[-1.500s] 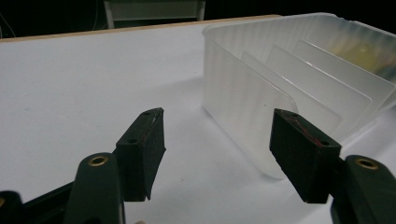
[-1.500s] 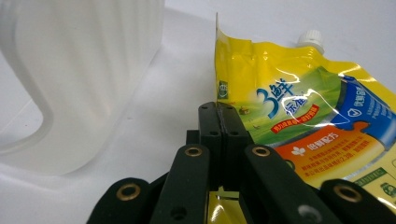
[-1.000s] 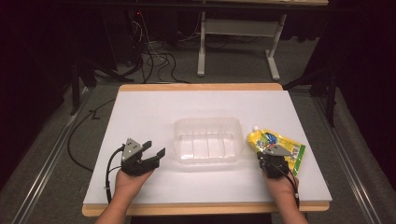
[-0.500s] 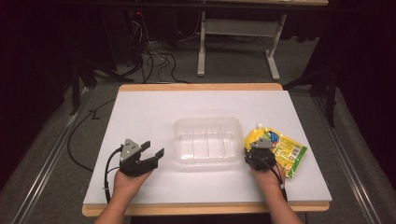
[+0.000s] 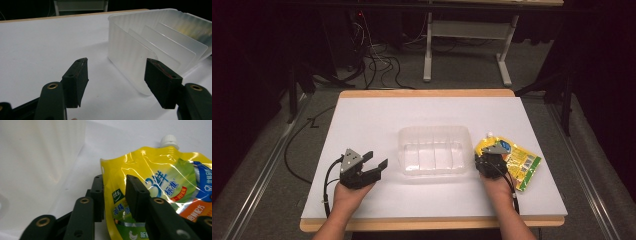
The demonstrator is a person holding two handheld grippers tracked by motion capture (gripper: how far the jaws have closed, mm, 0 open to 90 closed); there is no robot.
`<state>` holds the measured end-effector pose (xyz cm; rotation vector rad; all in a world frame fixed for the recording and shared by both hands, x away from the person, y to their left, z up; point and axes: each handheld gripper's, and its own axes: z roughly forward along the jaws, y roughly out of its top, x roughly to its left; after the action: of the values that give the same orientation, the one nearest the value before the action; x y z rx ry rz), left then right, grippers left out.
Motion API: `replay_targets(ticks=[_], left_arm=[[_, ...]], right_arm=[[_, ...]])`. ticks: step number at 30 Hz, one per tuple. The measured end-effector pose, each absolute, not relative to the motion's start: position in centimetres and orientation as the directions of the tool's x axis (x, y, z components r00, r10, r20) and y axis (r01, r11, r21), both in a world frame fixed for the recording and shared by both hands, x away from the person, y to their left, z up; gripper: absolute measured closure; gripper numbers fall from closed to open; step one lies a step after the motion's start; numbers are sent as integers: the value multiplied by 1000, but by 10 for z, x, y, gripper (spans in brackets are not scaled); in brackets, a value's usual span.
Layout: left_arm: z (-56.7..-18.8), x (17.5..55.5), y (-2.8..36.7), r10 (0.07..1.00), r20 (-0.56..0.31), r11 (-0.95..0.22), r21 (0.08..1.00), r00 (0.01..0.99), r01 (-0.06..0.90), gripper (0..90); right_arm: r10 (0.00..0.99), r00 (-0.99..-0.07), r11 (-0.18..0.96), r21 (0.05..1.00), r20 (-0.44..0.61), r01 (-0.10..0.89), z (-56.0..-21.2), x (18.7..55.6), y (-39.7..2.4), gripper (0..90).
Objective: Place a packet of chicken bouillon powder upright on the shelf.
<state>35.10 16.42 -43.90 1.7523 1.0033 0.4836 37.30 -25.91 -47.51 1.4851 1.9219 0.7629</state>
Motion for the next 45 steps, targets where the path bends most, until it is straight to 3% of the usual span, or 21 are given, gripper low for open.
replay_targets(ticks=[3,5,12,22,45], left_arm=[[-439,351,164,809,-133,-136,905,573,402,360],[-440,352,163,807,-128,-144,904,576,403,361],[-441,353,162,805,-116,-158,904,583,398,360],[-440,357,162,792,-120,-159,906,599,392,344],[-442,358,165,788,-107,-183,900,607,396,338]], right_arm=[[977,-199,191,756,-82,626,-474,371,-265,872],[976,-205,188,767,-76,613,-471,369,-267,900],[972,-230,175,802,-49,571,-460,359,-279,900],[954,-295,183,886,-56,425,-425,327,-301,900],[980,-198,58,976,-15,212,-372,298,-349,900]])
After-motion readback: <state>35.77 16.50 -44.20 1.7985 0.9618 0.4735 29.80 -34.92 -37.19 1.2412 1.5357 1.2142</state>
